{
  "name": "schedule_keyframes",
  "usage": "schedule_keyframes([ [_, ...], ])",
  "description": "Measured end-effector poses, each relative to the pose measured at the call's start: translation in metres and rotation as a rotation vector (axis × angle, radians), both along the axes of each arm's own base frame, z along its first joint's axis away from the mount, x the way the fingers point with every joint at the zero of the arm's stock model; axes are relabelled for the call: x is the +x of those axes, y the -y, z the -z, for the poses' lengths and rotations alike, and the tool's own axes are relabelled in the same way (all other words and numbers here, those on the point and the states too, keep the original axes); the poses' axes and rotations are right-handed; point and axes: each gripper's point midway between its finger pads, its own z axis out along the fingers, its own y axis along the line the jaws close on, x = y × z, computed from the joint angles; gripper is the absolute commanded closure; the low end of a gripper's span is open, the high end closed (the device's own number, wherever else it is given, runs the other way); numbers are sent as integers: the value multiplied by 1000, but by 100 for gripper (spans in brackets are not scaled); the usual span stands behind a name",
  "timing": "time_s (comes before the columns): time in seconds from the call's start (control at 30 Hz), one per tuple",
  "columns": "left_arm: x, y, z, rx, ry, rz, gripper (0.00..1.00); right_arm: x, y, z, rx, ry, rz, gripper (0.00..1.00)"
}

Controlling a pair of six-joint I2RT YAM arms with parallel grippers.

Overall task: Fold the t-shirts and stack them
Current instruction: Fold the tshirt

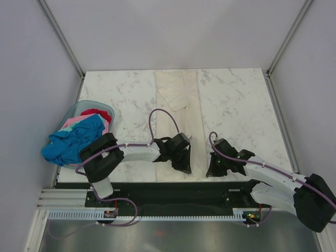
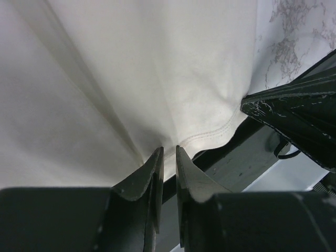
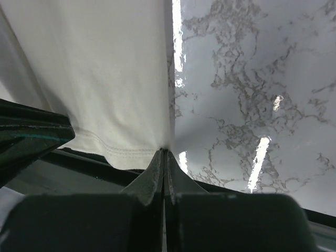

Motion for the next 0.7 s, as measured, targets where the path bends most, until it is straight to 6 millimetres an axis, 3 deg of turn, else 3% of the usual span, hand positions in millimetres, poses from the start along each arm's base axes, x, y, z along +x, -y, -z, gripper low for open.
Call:
schedule_keyframes([
  [0.17,-2,-4,4,14,-3,-2,77,0,1,-1,-2,4,6,100],
  [0.27,-1,-8,-5,22,8,-6,73,-1,6,-4,-28,6,13,93],
  [0.33,0,-11,-19,18,26,-7,70,3,7,-13,-32,23,19,87],
  [0.47,5,-19,-65,-60,93,-18,65,11,4,-28,-23,62,16,79],
  [0.57,17,-48,-90,-109,144,-80,62,10,6,-28,-34,63,9,76],
  [0.7,37,-102,-100,-96,180,-211,59,9,7,-28,-35,66,0,71],
])
